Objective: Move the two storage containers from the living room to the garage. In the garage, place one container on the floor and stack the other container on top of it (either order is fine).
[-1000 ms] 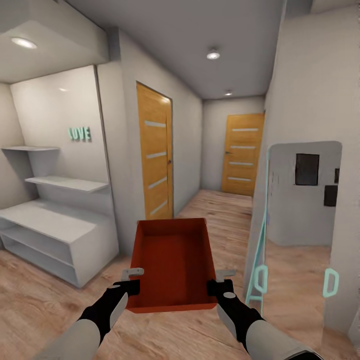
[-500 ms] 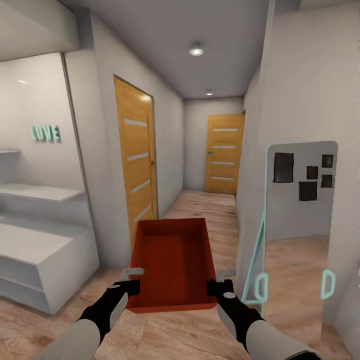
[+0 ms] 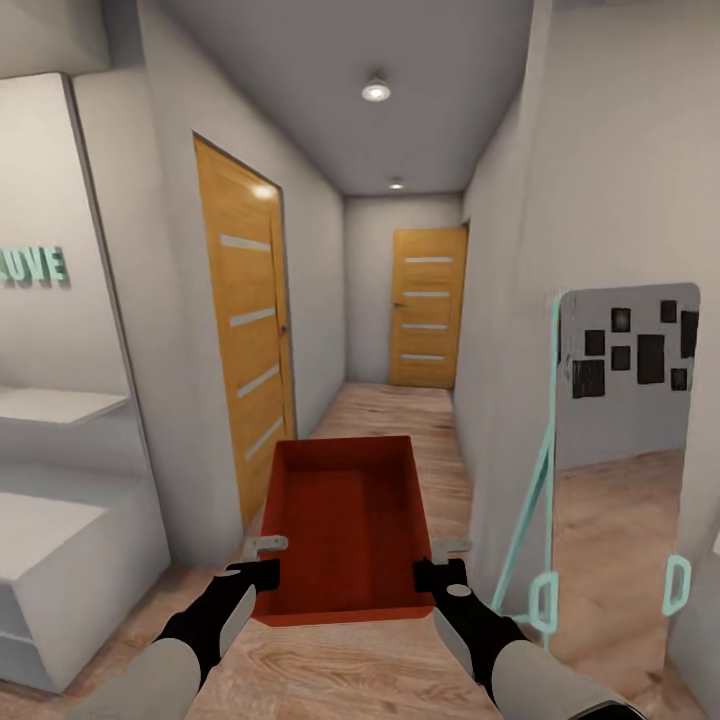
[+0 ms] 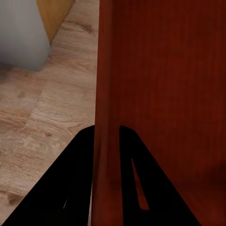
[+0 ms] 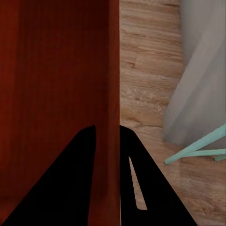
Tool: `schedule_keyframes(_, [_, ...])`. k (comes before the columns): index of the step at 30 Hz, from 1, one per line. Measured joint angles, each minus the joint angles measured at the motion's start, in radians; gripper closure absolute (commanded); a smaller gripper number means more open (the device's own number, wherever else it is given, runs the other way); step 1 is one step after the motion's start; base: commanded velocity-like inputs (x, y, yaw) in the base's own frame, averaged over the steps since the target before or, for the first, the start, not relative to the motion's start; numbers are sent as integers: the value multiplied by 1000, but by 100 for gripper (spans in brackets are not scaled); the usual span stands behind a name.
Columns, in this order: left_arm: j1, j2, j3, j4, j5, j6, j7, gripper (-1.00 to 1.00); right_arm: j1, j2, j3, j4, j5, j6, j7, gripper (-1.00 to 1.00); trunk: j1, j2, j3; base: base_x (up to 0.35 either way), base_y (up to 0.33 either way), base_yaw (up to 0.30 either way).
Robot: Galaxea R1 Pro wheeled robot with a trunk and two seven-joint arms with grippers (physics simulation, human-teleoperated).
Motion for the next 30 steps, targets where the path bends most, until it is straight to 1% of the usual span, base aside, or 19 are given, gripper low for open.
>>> schedule_keyframes(15, [0, 0, 0, -1, 1, 0, 1, 100, 0, 0, -1, 0, 1, 0, 1, 100, 0, 0, 0, 301, 220, -10])
schedule_keyframes(30, [0, 0, 0, 0, 1, 0, 1, 100, 0, 0, -2, -1, 3, 0, 1, 100, 0, 0, 0, 301, 220, -232])
